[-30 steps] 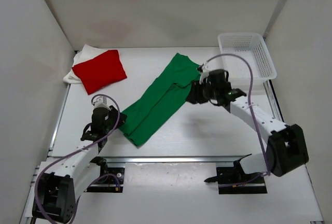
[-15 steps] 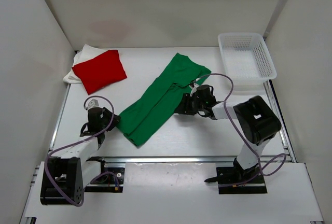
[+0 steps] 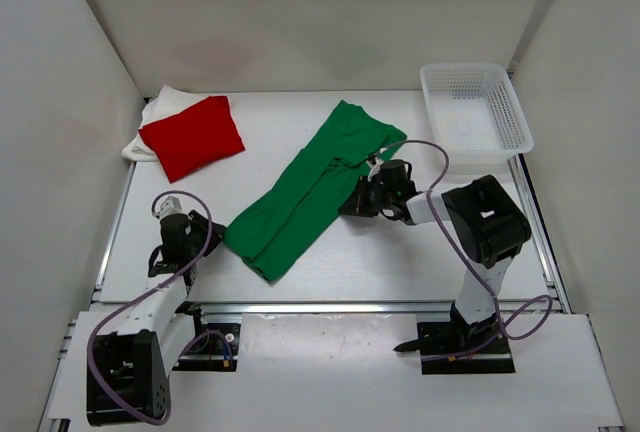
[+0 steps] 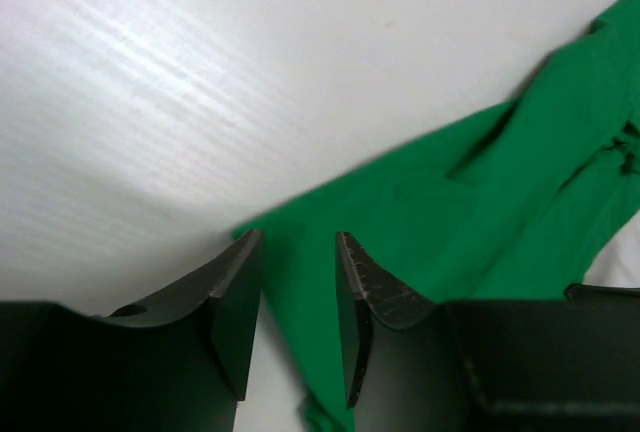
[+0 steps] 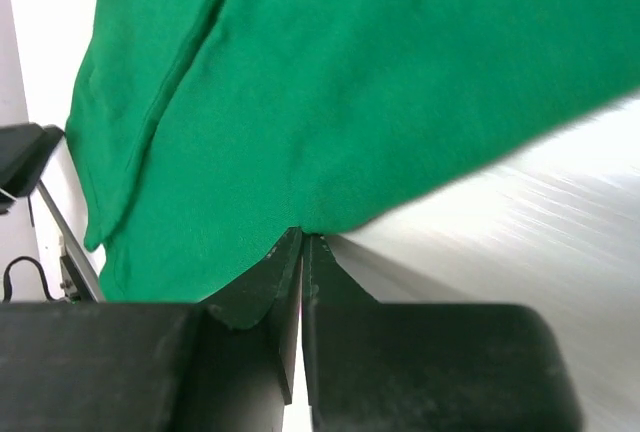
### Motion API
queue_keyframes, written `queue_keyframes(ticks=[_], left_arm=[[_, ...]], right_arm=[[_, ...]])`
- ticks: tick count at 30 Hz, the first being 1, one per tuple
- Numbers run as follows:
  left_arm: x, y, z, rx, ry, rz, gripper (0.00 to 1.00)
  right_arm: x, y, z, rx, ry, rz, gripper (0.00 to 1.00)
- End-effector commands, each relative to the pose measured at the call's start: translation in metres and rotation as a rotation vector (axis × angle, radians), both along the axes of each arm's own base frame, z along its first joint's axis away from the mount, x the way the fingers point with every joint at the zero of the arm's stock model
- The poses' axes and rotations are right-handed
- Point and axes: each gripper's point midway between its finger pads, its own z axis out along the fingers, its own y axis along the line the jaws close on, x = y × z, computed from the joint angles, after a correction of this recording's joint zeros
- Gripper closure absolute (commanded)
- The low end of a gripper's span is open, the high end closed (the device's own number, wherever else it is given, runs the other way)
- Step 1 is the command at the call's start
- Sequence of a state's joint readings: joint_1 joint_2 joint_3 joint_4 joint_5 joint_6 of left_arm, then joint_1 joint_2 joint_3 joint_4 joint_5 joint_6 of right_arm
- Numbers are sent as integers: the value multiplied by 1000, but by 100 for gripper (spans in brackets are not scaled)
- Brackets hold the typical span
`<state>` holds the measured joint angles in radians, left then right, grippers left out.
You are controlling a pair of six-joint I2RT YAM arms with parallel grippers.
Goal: Fold and stack the t-shirts
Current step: Rotate the tshirt 85 degrees
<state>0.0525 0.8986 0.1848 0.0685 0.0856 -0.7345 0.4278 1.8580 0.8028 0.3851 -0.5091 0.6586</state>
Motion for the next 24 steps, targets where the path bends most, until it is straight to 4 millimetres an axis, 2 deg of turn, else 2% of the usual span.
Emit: queue_keyframes(ticks=[1,2,5,7,8,10,12,15,17,19,20,22,23,24], left_arm=[[-18,5,-20,28,74,-2,54],[-21,5,-25,23,95,-6,54],[-18,-16,-22,-4,111,-94,56],[-22,-36,-23,20,119,-187,58],[-22,-41,-22,23,118,-203,59],[-27,-56,-20,58,114,-262,61],[-30,-65,-16,54,97,-296,63],[-35,-84,-8,30,66,-383,62],[-40,-99,-2,41,52,-451,61],[-44,-114,2,36,29,-515,58],[-45,-123,6,34,20,-547,57],[-46,-139,12,16,-11,-610,54],[-48,-145,9,17,5,-641,54],[-47,-150,13,17,-13,-668,52]], right_arm=[[8,-9,9,21,-49,-6,100],[7,-12,9,15,-51,-4,100],[8,-31,6,-27,-49,-17,100],[6,-50,4,-63,-18,-35,100],[11,-62,4,-78,-29,-52,100],[8,-84,4,-115,-9,-66,100],[12,-111,8,-144,-21,-107,100],[14,-135,18,-143,-34,-169,98],[12,-138,31,-133,-65,-196,76],[2,-136,35,-138,-75,-190,62],[-2,-130,44,-144,-103,-177,59],[-23,-122,37,-171,-96,-151,58],[-28,-120,41,-170,-118,-149,58],[-43,-115,33,-168,-91,-139,61]])
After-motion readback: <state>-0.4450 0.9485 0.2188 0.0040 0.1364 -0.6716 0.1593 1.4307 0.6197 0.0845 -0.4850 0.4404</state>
